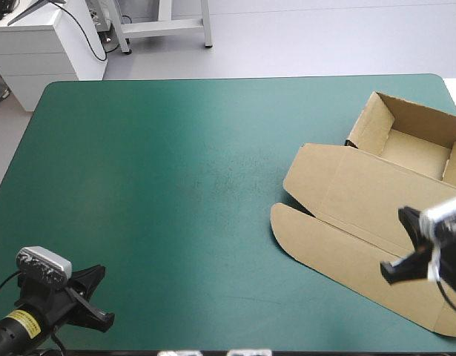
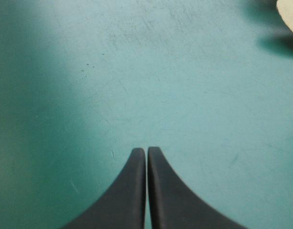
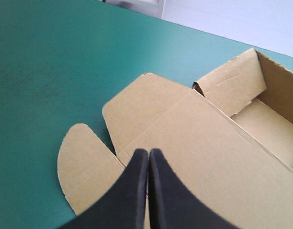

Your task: Fold the box

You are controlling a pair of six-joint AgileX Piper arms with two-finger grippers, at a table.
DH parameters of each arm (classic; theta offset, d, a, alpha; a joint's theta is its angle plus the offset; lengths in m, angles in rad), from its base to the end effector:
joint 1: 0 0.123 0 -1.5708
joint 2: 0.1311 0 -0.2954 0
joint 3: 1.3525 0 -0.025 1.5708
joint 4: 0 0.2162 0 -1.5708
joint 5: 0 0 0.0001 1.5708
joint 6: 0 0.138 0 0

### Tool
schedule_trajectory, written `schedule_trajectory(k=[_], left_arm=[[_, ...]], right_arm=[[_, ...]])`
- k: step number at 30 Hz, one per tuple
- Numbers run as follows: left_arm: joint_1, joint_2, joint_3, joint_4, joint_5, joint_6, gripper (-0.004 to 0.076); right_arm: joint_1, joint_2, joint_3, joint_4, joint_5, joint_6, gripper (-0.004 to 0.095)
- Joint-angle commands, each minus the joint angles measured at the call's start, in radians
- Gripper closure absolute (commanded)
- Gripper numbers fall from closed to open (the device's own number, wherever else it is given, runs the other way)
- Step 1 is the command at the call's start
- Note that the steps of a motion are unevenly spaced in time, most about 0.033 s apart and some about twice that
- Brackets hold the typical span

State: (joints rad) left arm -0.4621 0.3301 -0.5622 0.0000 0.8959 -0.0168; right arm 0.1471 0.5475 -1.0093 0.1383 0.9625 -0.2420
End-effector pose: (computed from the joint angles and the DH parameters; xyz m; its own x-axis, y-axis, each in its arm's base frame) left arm 0.0434 -0.0216 0.2707 -0.4954 0.2280 -0.8382 0.4376 0.8991 -0.0141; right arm 0.0642 0.0253 0.3879 -0.3480 -0.2142 -0.9127 -0.3087 0.9454 -0.1042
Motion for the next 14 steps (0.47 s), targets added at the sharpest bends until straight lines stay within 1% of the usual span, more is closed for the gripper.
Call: schedule_trajectory(k=[1,5,8,11,14], left_arm=[[-0.005,-0.039,-0.022,-0.025,-0.063,0.017,0.0731],[-0.005,-0.117,-0.011,-0.027,-0.061,0.017,0.0731],[-0.005,-0.175,0.023,-0.031,-0.061,0.017,0.0731],[-0.005,-0.219,0.063,-0.052,-0.055,0.017,0.0731],[-0.005,-0.256,0.072,-0.086,-0.064,0.054,0.0731]], right_arm=[[0.007,-0.224,0.154,-0.08,-0.134,0.047,0.0929],[0.007,-0.467,0.296,-0.146,-0.124,0.144,0.0929],[0.007,-0.588,0.34,-0.18,-0.092,0.184,0.0929],[0.007,-0.573,0.345,-0.195,-0.028,0.175,0.0929],[0.007,-0.578,0.347,-0.181,-0.048,0.165,0.0929]])
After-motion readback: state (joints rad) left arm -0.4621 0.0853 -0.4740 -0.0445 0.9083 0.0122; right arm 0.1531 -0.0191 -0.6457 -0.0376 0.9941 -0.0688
